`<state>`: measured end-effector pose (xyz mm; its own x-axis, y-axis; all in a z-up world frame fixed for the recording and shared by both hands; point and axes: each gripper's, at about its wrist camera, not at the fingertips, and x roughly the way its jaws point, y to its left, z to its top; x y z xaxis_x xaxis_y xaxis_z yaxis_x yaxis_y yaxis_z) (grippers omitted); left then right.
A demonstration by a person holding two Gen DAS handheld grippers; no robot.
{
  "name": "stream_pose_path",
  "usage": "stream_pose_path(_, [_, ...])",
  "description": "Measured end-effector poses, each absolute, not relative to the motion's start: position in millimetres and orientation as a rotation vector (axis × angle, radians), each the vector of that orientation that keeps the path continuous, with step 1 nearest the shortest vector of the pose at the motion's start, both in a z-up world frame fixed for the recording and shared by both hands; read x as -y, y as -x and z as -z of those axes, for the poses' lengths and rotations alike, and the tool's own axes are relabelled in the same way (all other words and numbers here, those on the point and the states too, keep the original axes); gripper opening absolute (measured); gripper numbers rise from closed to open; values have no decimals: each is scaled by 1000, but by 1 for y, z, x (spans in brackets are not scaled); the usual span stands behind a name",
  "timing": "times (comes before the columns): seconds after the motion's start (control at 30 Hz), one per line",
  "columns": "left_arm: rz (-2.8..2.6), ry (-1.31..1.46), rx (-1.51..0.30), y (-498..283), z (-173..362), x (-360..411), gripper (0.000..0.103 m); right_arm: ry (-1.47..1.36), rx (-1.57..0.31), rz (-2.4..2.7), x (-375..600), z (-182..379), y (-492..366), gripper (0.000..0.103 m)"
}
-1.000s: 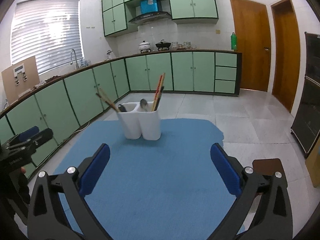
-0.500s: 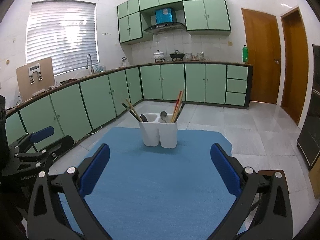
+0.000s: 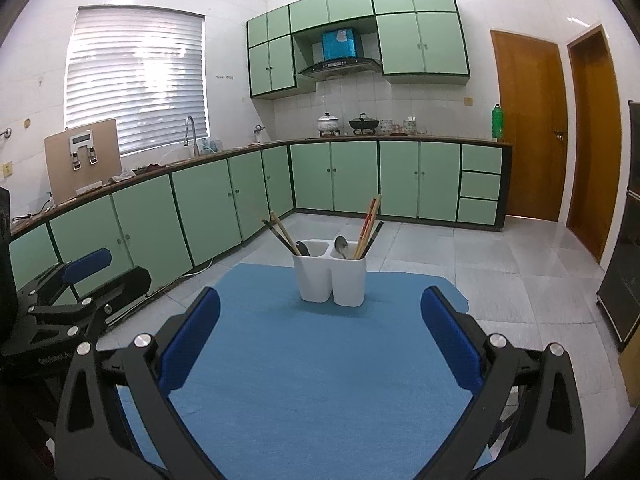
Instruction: Organize utensils
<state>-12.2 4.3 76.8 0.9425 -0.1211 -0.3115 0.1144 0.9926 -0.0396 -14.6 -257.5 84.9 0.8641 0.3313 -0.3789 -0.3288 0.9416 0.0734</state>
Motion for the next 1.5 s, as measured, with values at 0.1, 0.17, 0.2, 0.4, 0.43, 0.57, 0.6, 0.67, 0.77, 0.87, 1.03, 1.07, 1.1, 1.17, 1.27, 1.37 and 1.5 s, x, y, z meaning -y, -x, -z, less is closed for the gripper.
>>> stream_pose_path(0.1, [118, 22, -317, 14, -76, -6, 97, -5, -395, -349, 255, -86, 16, 97])
stream_pose_path(0.17, [115, 22, -317, 14, -75, -6, 97, -6, -393, -350, 254, -88, 15, 97])
stream_pose_path(0.2, [114, 23, -317, 15, -75, -7, 97, -6, -391, -349, 254, -88, 15, 97])
stream_pose_path(0.4, [110, 28, -315, 14, -76, -8, 97, -4, -391, -348, 252, -88, 14, 97])
stream_pose_path(0.43, [110, 29, -315, 14, -76, -8, 97, -3, -391, -348, 251, -89, 14, 97])
stream_pose_path(0.57, [109, 28, -311, 17, -74, -9, 97, -4, -391, -349, 251, -88, 13, 97])
stream_pose_path(0.6, [109, 28, -312, 17, -74, -9, 97, -4, -391, -349, 251, -88, 13, 97])
stream_pose_path(0.67, [109, 28, -312, 17, -74, -9, 97, -3, -390, -348, 250, -88, 13, 97])
stream_pose_path(0.77, [110, 29, -312, 17, -75, -9, 97, -5, -394, -347, 250, -88, 12, 97])
stream_pose_path(0.87, [108, 28, -312, 17, -75, -9, 97, -7, -394, -347, 250, -88, 12, 97])
stream_pose_path(1.03, [109, 29, -312, 17, -75, -9, 97, -7, -394, -348, 250, -89, 13, 97])
stream_pose_path(1.07, [109, 30, -312, 17, -75, -9, 97, -9, -393, -348, 250, -89, 13, 97])
stream_pose_path(1.1, [109, 29, -311, 17, -75, -9, 97, -10, -392, -349, 249, -89, 13, 98])
stream_pose_path(1.17, [108, 28, -311, 17, -75, -9, 97, -7, -392, -349, 249, -89, 13, 97])
stream_pose_path(1.27, [108, 28, -310, 19, -75, -8, 97, -8, -391, -349, 249, -88, 13, 97])
stream_pose_path(1.37, [108, 28, -311, 19, -75, -8, 97, -10, -392, -349, 249, -87, 12, 97])
stream_pose_path(1.5, [108, 28, -312, 19, -75, -8, 97, -10, -391, -349, 249, -87, 13, 97])
